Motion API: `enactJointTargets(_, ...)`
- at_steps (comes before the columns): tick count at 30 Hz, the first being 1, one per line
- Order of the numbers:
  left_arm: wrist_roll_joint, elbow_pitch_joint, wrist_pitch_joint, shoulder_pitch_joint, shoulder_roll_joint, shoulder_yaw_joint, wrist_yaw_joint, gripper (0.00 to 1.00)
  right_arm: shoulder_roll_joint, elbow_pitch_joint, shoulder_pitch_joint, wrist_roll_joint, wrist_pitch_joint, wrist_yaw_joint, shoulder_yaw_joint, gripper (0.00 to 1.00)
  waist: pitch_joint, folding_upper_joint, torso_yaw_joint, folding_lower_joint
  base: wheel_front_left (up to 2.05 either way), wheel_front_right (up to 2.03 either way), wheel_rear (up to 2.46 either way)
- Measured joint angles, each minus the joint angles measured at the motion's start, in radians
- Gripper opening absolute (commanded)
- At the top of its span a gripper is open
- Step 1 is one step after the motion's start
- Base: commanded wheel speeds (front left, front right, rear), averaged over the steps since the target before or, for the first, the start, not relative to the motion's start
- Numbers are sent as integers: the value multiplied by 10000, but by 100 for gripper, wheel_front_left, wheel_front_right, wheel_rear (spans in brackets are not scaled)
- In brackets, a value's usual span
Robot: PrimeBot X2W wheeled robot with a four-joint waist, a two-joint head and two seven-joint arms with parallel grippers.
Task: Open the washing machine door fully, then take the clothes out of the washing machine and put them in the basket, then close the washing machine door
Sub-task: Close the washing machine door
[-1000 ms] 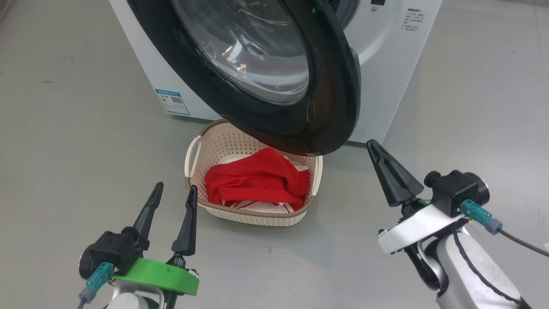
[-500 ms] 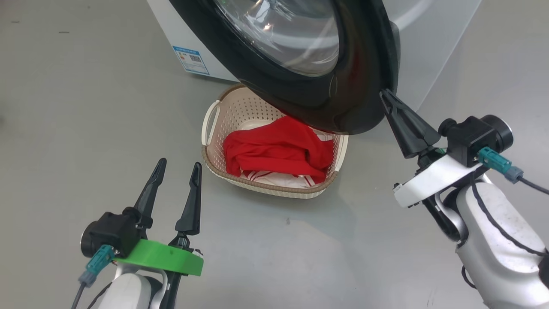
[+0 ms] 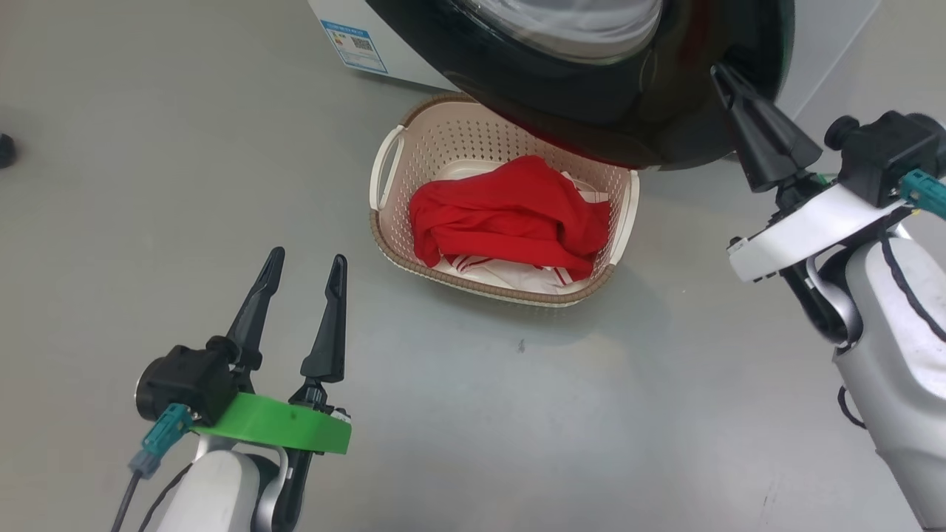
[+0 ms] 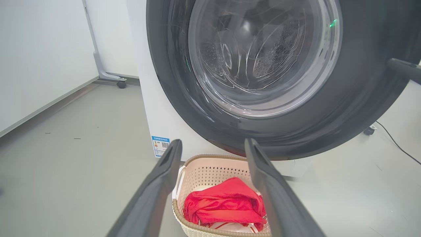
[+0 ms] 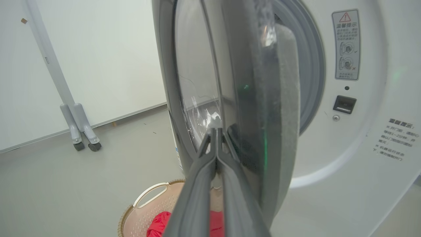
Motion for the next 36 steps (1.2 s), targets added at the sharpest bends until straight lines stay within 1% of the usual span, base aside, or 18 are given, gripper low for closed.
enactJointTargets(6, -153, -284, 0, -334, -21, -84, -2, 100, -328, 38, -799, 82, 174, 0, -86, 0, 464, 0, 51, 0, 0, 0, 0)
enactJointTargets(25, -959, -627, 0, -1064, -73, -886, -2, 100, -1396, 711, -3241, 211, 550, 2, -830, 0, 1929, 0, 352, 0, 0, 0, 0)
enactJointTargets(32, -1104, -623, 0, -1275, -79, -1024, -2, 100, -1603, 1208, -3930, 249, 554, 4, -1150, 0, 2276, 0, 656, 0, 0, 0, 0)
enactJointTargets(36, -1149, -617, 0, -1313, -90, -1012, -2, 100, -1509, 1442, -4178, 249, 504, 33, -1156, 0, 2386, 0, 797, 1, 0, 0, 0)
